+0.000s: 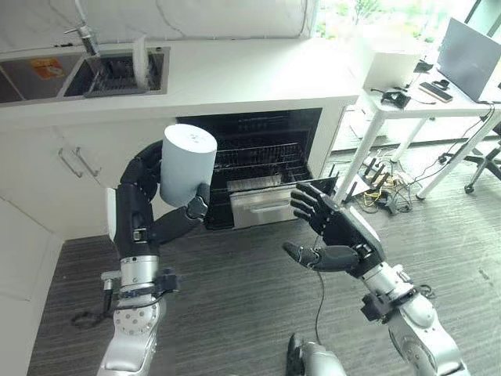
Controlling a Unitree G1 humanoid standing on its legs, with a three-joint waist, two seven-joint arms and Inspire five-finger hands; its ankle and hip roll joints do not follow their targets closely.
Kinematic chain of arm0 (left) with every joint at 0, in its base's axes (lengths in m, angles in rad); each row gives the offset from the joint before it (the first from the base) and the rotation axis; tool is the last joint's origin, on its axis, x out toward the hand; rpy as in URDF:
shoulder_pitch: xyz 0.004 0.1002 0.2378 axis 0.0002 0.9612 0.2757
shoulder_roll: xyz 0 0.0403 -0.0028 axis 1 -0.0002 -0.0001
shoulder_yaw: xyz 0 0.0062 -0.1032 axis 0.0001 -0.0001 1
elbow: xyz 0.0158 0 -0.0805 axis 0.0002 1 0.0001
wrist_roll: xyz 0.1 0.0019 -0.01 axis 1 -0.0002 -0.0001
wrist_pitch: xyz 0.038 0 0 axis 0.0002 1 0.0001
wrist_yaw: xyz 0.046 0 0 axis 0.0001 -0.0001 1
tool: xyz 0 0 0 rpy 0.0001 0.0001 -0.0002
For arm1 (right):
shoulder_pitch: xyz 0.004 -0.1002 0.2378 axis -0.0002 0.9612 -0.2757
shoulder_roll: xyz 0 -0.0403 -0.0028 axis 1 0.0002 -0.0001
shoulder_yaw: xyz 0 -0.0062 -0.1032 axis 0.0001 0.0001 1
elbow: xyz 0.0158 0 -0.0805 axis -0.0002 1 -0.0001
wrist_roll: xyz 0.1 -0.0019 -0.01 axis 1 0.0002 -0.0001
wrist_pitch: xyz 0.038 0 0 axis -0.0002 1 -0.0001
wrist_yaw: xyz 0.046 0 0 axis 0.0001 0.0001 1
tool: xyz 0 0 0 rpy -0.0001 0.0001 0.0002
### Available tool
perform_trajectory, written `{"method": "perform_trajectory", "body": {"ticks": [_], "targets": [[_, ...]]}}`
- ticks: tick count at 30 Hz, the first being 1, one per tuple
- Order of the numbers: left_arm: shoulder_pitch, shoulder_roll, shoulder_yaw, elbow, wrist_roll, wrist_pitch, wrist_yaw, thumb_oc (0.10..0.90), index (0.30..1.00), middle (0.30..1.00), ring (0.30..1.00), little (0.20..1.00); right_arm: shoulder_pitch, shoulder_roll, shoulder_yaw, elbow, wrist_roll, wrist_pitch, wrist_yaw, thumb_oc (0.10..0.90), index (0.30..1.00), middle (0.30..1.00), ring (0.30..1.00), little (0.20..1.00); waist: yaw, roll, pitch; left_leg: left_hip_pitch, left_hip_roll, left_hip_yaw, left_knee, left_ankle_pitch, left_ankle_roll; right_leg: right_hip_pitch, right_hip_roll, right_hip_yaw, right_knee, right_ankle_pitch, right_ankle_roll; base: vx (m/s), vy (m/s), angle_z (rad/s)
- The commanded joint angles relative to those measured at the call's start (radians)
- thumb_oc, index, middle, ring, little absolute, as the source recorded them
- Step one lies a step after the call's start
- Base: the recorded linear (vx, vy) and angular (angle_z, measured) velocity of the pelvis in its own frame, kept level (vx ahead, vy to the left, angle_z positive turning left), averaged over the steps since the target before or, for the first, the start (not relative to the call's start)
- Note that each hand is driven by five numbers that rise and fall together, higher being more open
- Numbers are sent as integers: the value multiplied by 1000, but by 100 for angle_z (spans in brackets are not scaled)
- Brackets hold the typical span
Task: Place the dishes in the dishwasher.
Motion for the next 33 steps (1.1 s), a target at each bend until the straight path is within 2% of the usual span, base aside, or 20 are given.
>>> {"method": "perform_trajectory", "body": {"ticks": [1,2,3,4,5,6,7,9,10,12,13,15,17,19,21,28,33], "targets": [[-51,44,39,-101,-26,-89,3,400,300,300,300,300,4,-13,-75,-57,53,-106,28,800,900,900,900,900,-41,19,-108,-78,30,13,42,159,41,21,-69,75,-146,91,153,186,-271,-4],[-51,44,39,-101,-26,-89,3,400,300,300,300,300,4,-13,-75,-57,53,-106,28,800,900,900,900,900,-41,19,-108,-78,30,13,42,159,41,21,-69,75,-146,91,153,260,-348,-29],[-24,25,43,-112,-43,-113,-11,400,300,300,300,300,30,-23,-87,-61,60,-112,46,800,900,900,900,900,-35,6,-100,-74,24,12,42,258,35,62,-39,89,-146,53,117,386,-581,-38],[5,13,44,-113,-74,-155,-32,400,300,300,300,300,49,-28,-89,-51,59,-125,63,800,900,900,900,900,-27,-20,-83,-122,-9,33,152,309,40,88,-38,106,-146,38,86,414,-679,-4],[10,10,38,-111,-101,-186,-61,400,300,300,300,300,58,-26,-90,-43,54,-133,65,800,900,900,900,900,-24,-22,-71,-200,-6,55,250,306,46,103,-34,95,-146,32,75,157,-347,14],[10,10,38,-110,-102,-187,-63,400,300,300,300,300,58,-26,-90,-43,54,-133,65,800,900,900,900,900,-25,-21,-72,-204,-5,54,256,304,46,102,-34,94,-146,32,75,76,-172,-17],[7,0,31,-112,-106,-206,-84,400,300,300,300,300,57,-23,-87,-39,48,-134,62,800,900,900,900,900,-16,-25,-59,-243,-29,74,253,279,64,113,-37,89,-146,29,77,100,-75,-45],[6,-7,24,-112,-101,-222,-91,400,300,300,300,300,43,-15,-74,-24,45,-132,63,800,900,900,900,900,-6,-16,-51,-242,-47,95,170,240,81,123,-32,85,-146,14,89,164,-20,-30],[9,-7,28,-114,-110,-227,-92,400,300,300,300,300,33,-11,-67,-16,39,-131,62,800,900,900,900,900,-2,-6,-50,-225,-42,114,62,244,80,127,-25,81,-146,4,96,158,95,-24],[5,-4,28,-112,-121,-225,-84,400,300,300,300,300,26,-7,-54,-11,27,-130,62,800,900,900,900,900,-2,26,-43,-284,6,118,42,216,64,140,5,74,-146,-10,101,118,140,-31],[-3,-2,22,-109,-118,-218,-73,400,300,300,300,300,29,-6,-51,-12,18,-130,62,800,900,900,900,900,0,41,-41,-345,43,104,42,206,49,151,16,69,-146,-21,106,115,150,22],[-9,1,15,-102,-116,-222,-66,400,300,300,300,300,43,-16,-60,-22,18,-134,62,800,900,900,900,900,1,61,-42,-421,109,80,42,261,9,172,27,50,-146,-40,103,144,167,63],[2,-6,14,-90,-121,-251,-73,400,300,300,300,300,52,-33,-66,-22,27,-145,58,800,900,900,900,900,7,72,-35,-469,149,98,42,305,-13,194,26,19,-146,-56,97,191,252,39],[6,1,28,-65,-143,-275,-62,400,300,300,300,300,77,-46,-75,-5,39,-171,88,800,900,900,900,900,10,61,-36,-443,138,119,42,238,3,230,-10,-6,-146,-70,113,275,381,12],[2,4,29,-72,-135,-257,-56,400,300,300,300,300,86,-45,-80,-15,54,-160,83,800,900,900,900,900,15,53,-49,-428,120,115,42,215,15,248,-27,-11,-146,-73,124,206,248,-9],[-40,7,25,-82,-126,-209,-53,400,300,300,300,300,75,-17,-73,-38,30,-126,30,800,900,900,900,900,41,28,-82,-419,75,103,42,176,47,273,-78,-28,-146,-63,160,187,221,6],[-39,11,40,-99,-142,-190,-80,400,300,300,300,300,56,-1,-78,-55,23,-93,-4,800,900,900,900,900,77,-1,-83,-407,28,82,42,151,88,302,-116,-40,-146,-51,191,184,248,26]]}}
